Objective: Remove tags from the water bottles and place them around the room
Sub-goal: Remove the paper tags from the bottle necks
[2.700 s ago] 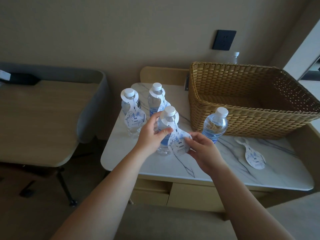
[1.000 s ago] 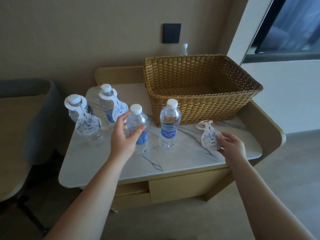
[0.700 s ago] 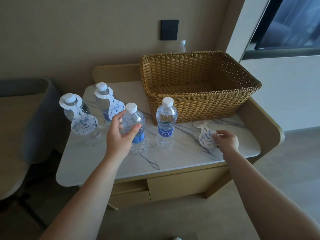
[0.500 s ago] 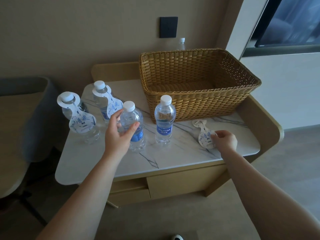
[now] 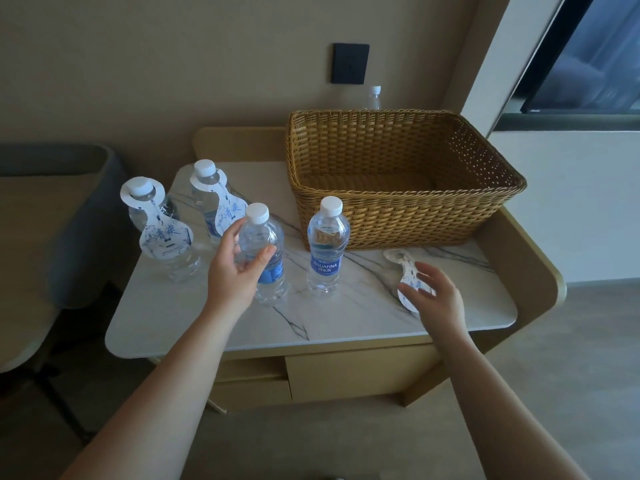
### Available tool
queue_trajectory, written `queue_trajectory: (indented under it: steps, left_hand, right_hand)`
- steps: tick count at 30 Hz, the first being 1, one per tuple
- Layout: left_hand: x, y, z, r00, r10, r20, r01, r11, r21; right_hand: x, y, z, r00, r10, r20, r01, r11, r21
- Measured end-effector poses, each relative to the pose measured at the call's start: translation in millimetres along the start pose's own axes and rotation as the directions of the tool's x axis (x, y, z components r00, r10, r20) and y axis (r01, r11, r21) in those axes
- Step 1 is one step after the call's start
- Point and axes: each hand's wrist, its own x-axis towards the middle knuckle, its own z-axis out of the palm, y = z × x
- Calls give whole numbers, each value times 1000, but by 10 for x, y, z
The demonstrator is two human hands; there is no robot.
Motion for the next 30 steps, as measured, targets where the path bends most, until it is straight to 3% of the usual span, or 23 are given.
queue_trajectory:
  steps: [8,17,23,26,30]
  left_hand:
    - [-81,93,-69,995,102,21,-102,930,353]
    - [-238,85,-1028,906,386,-171,-264,834,484]
    - [151,-105,-1621,915,339,-221,-220,875,432]
    - [452,-183,-1812,938,303,-168,-221,897,384]
    - [860,-282,-1929,990,134,-35,-123,965,233]
  right_hand:
    - [-422,-472,440,922,-291,257,264,955,135]
    - [-856,-1098,1207,796,-485,363,408,872,271]
    - [-1002,-1469,2024,752,-529,392,474,848,236]
    - [-955,-1593,2480,760,-533,372,511,843,167]
    - [-812,-1662,2939,813,-486,321,517,856,-13]
